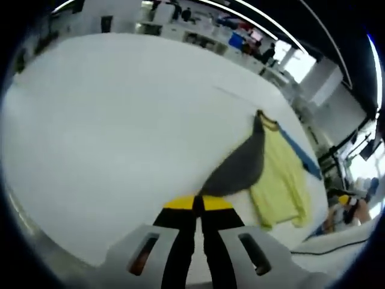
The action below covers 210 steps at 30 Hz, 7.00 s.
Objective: Fold the garment on the visible template until the final outline fits inside the template.
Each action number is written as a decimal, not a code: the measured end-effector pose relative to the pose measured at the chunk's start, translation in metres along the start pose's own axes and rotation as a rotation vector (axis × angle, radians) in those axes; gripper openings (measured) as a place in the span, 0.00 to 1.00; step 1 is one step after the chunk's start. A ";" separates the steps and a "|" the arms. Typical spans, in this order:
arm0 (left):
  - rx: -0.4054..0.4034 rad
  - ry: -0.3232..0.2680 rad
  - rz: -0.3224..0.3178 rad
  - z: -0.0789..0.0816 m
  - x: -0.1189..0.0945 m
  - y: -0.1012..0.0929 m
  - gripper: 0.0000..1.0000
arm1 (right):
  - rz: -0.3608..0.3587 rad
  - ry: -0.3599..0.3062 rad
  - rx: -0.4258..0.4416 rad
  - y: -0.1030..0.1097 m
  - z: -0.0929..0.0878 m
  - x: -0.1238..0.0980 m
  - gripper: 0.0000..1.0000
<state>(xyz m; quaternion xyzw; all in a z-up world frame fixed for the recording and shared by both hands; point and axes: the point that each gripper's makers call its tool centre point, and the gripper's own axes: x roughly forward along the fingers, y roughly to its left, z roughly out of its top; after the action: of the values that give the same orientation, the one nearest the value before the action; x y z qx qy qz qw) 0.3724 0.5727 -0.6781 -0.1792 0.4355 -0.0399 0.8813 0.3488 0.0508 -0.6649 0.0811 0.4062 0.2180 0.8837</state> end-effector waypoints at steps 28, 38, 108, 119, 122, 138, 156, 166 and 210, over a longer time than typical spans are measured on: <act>-0.242 -0.074 0.147 0.040 0.046 0.105 0.00 | -0.033 0.028 0.004 0.009 -0.005 0.003 0.97; -0.305 -0.117 0.185 0.060 0.068 0.128 0.00 | -0.041 0.033 -0.004 0.013 -0.003 0.002 0.97; -0.068 -0.186 0.376 0.133 0.131 0.168 0.00 | -0.092 0.093 0.067 0.011 -0.014 0.017 0.97; -0.095 -0.203 0.361 0.135 0.131 0.169 0.03 | -0.089 0.094 0.068 0.010 -0.013 0.018 0.97; -0.098 -0.201 0.365 0.134 0.129 0.168 0.06 | -0.085 0.098 0.066 0.010 -0.013 0.019 0.97; -0.107 -0.202 0.317 0.127 0.114 0.146 0.20 | -0.055 0.091 0.052 0.007 -0.010 0.021 0.97; -0.106 -0.197 0.266 0.113 0.093 0.123 0.36 | -0.030 0.079 0.036 0.003 -0.010 0.016 0.97; -0.049 -0.166 0.196 0.098 0.077 0.096 0.47 | -0.009 0.067 0.026 0.003 -0.008 0.015 0.97; 0.098 -0.016 -0.112 -0.009 0.025 -0.070 0.86 | 0.059 0.038 0.011 -0.005 -0.006 0.013 0.96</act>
<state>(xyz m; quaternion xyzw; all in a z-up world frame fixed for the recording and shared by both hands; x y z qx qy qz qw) 0.3866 0.4995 -0.6770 -0.1605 0.4153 -0.1089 0.8888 0.3536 0.0517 -0.6788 0.0938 0.4215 0.2433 0.8685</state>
